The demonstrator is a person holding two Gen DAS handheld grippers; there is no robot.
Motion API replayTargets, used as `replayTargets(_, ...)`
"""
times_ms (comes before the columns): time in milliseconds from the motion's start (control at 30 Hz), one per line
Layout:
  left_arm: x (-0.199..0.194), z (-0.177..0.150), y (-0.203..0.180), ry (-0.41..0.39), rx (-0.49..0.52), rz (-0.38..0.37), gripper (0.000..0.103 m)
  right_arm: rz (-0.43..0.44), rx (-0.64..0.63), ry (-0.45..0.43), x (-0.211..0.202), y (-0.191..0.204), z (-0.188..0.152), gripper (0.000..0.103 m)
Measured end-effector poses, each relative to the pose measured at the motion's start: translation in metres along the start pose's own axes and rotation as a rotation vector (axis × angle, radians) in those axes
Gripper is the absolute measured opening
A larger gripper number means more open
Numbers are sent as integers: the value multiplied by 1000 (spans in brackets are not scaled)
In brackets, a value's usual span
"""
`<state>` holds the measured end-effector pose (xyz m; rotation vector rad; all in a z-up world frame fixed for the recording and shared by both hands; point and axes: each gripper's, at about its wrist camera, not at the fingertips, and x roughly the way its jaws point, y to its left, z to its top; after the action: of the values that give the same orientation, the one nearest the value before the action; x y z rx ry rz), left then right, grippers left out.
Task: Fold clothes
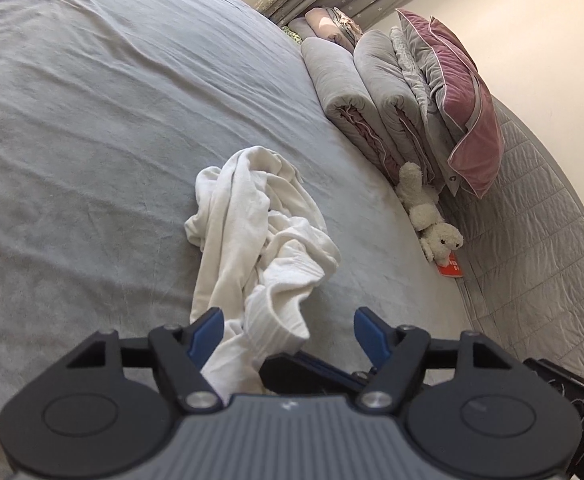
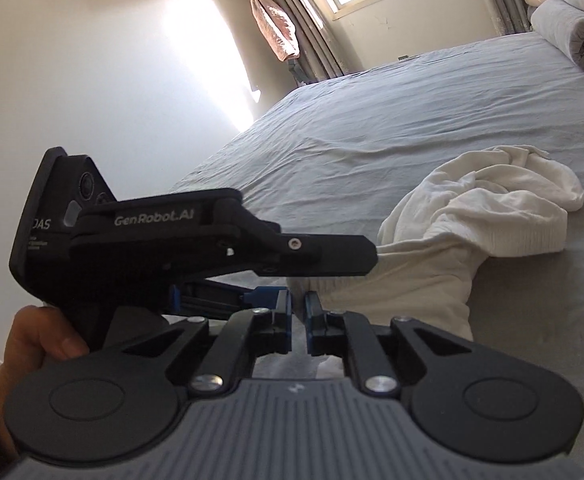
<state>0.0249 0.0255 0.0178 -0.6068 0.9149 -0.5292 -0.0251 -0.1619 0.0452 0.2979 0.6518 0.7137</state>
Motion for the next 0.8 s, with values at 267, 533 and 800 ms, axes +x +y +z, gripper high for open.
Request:
replayTargets(267,-11,0,3,-75,41,177,7,-20,-42,62,0,6,-1,22)
replayTargets(533,-57,13,20,-243,55,392,7,-93,-38,-26,-17,-11,10,68)
replayTargets(800,-88,15,50,-294,42,585,7,-221,2,-18,-4,-35,11,69)
